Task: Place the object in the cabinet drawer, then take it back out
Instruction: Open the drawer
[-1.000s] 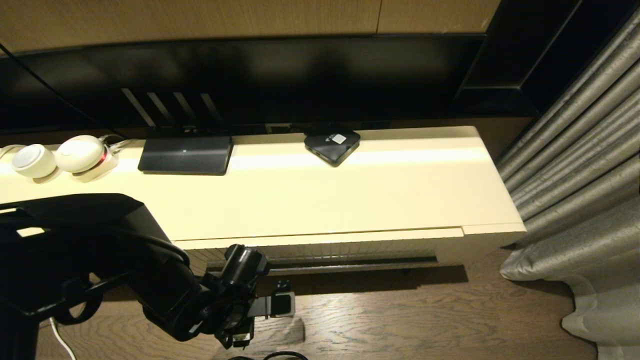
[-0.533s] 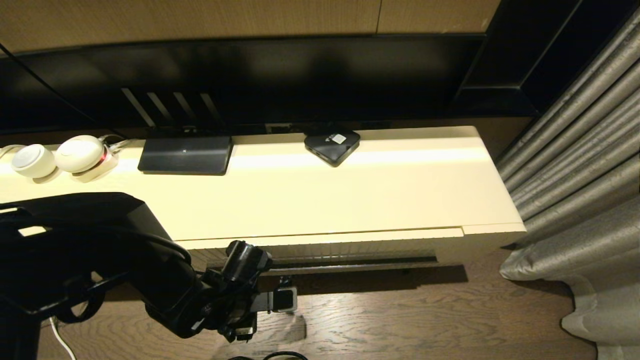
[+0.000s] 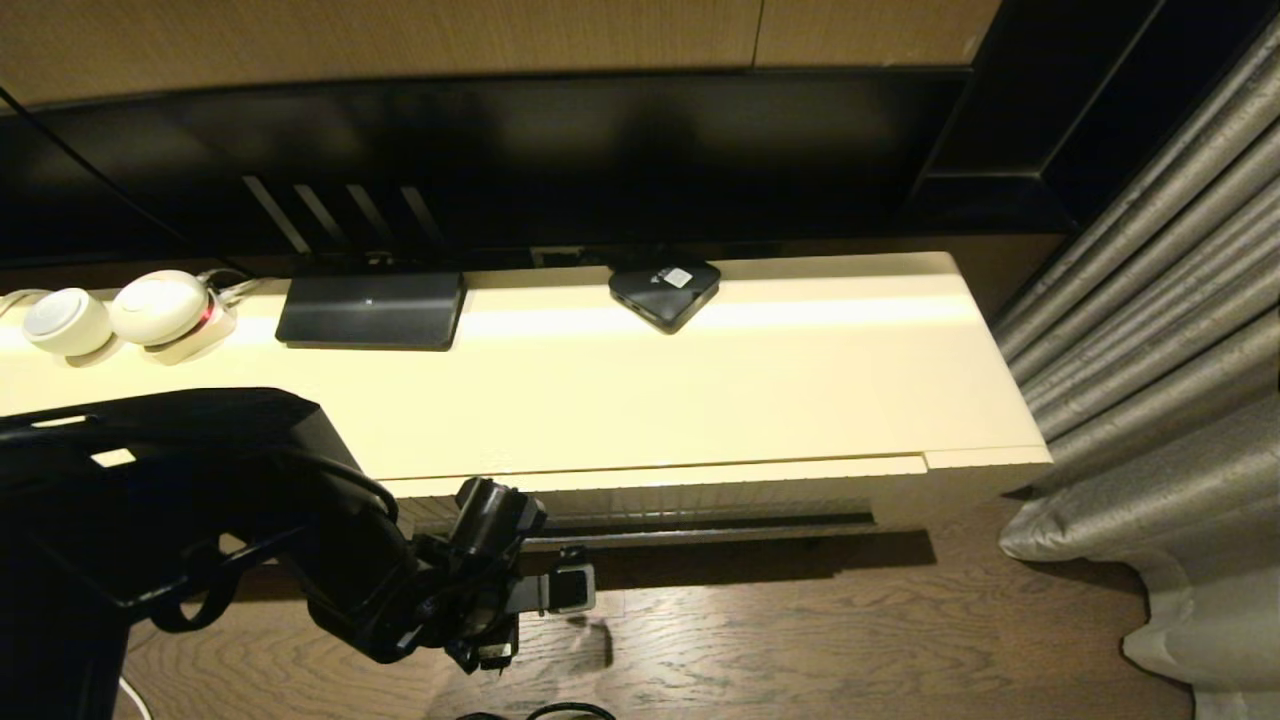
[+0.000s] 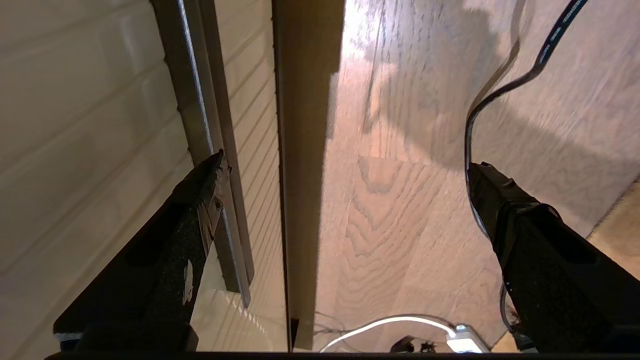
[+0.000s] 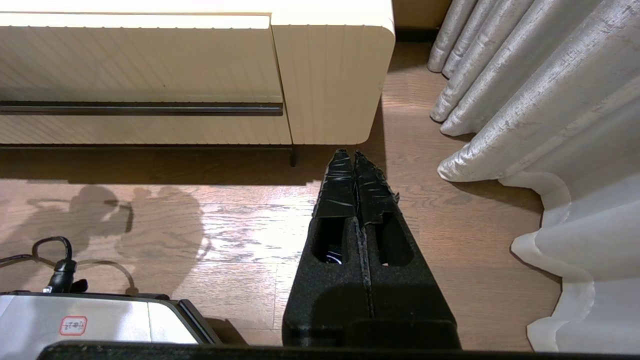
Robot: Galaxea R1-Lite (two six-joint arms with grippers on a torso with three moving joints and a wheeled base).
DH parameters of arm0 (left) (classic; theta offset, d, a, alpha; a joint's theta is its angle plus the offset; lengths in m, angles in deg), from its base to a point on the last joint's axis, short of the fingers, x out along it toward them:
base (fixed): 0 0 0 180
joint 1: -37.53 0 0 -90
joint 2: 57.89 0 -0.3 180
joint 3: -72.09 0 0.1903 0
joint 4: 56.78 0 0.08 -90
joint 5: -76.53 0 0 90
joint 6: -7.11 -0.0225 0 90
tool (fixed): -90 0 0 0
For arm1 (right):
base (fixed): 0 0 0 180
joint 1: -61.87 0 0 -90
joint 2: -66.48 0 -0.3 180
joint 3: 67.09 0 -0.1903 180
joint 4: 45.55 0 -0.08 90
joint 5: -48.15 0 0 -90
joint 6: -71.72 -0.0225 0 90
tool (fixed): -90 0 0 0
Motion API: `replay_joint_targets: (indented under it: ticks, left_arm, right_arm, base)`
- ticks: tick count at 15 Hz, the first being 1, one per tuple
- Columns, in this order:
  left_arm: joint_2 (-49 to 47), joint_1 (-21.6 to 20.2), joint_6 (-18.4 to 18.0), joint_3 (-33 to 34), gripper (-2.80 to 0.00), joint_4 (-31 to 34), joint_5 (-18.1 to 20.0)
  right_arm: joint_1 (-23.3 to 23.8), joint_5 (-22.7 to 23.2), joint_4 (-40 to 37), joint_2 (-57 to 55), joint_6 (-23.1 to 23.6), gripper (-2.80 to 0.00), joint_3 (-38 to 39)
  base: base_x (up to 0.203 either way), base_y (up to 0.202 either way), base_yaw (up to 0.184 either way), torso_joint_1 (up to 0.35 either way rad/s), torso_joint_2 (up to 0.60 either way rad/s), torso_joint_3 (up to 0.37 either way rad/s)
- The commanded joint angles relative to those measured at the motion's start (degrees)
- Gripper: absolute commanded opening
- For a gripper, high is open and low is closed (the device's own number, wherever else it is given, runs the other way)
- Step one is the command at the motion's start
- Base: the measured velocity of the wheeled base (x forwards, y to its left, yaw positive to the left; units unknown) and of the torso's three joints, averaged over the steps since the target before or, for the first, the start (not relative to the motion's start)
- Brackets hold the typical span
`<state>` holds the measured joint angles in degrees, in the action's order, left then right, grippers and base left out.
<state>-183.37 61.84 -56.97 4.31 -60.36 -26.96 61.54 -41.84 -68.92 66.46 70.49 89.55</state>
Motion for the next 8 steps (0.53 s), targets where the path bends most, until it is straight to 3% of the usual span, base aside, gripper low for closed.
replay_joint_targets:
  ticks: [1, 8]
  left_arm:
    - [-0.62, -0.46, -0.35, -1.00, 0.00, -0.20, 0.28]
    - [-1.80, -0.67, -0.44, -2.97, 0.00, -0.12, 0.39]
  right_arm:
    - [-0.02, -0.01, 0.00, -0.06, 0.00, -2.80, 0.09]
    - [-0.02, 0.01, 0.00, -0.06, 0.00, -2.80, 0.00]
  base:
    - [0.000, 0.000, 0.000, 0.000, 0.00, 0.000]
    - [0.000, 0.000, 0.000, 0.000, 0.00, 0.000]
